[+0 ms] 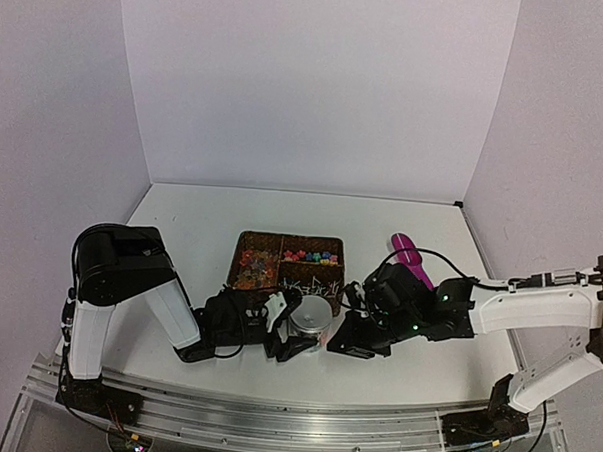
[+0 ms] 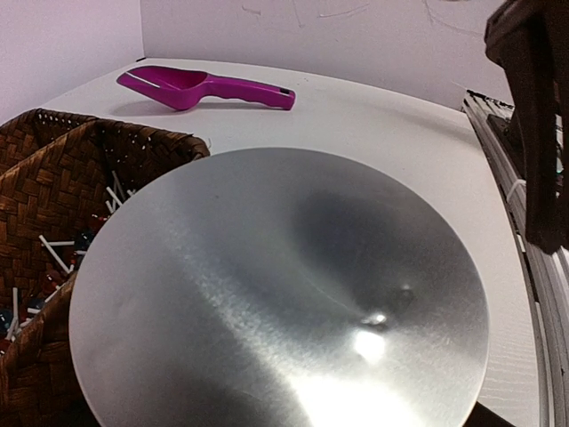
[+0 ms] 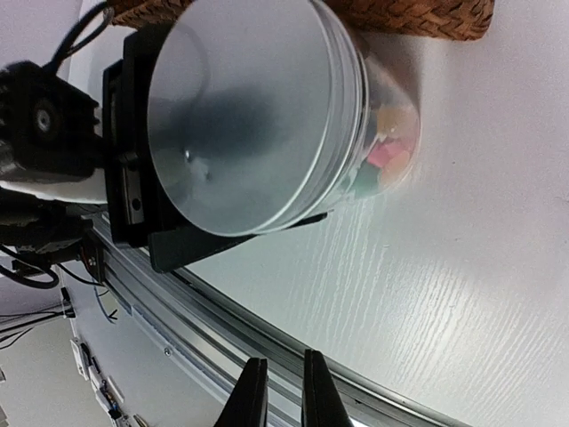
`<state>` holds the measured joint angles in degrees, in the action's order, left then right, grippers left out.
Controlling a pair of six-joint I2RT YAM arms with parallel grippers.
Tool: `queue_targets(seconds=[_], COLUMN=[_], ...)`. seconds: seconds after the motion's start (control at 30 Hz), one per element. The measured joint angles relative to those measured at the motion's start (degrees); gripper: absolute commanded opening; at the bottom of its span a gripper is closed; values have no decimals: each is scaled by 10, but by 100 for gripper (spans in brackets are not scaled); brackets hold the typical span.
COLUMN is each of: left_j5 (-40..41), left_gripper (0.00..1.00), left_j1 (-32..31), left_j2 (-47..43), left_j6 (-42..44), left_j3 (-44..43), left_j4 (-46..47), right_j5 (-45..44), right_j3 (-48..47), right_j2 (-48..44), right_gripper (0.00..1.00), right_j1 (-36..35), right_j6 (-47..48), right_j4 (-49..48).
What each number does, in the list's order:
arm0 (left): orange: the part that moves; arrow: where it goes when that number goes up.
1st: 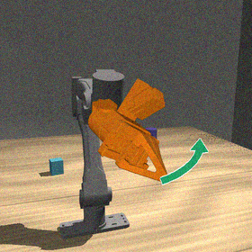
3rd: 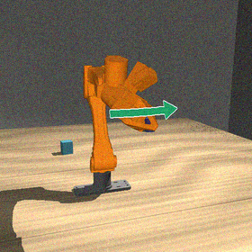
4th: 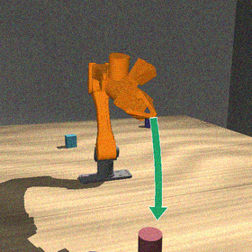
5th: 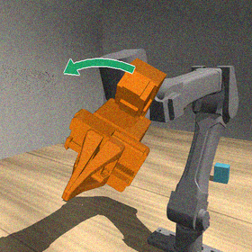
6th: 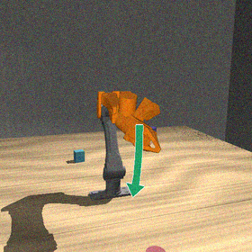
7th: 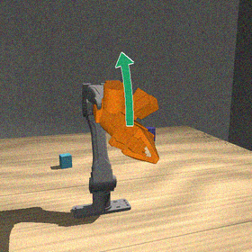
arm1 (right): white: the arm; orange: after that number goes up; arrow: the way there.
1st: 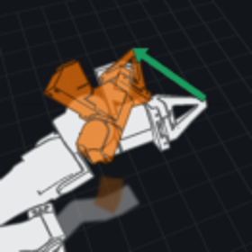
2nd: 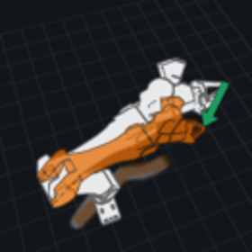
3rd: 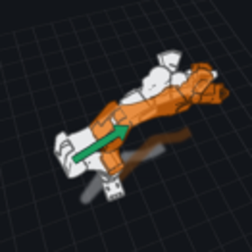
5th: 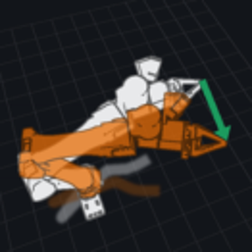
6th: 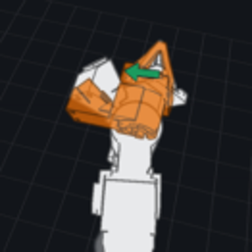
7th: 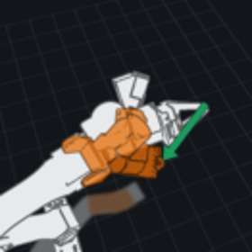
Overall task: Pack the candies
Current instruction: Screw the bottle lid onto the packing bottle.
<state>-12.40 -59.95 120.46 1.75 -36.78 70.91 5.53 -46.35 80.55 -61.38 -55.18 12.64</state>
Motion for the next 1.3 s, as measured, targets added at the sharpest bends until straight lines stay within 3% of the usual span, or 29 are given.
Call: queue_targets(seconds=[0.17, 0.43, 0.57, 0.87, 1.3], left_j5=[-31, -60, -62, -63, -41], left_gripper=[67, 67, 66, 66, 66], left_j1=[0, 0, 0, 0, -1], left_j2=[0, 0, 0, 0, 1], left_j6=[9, 29, 29, 26, 8], left_j3=[1, 2, 2, 2, 1], left_j4=[0, 1, 1, 0, 0], right_j5=[0, 75, 110, 87, -84], right_j3=[-12, 11, 0, 0, -15], right_j2=[-11, 41, 96, 101, 95], right_gripper=[21, 23, 21, 11, 7], right_j1=[57, 171, 161, 136, 69], right_j6=[11, 0, 8, 27, 57], right_j4=[-4, -186, -223, -227, -190])
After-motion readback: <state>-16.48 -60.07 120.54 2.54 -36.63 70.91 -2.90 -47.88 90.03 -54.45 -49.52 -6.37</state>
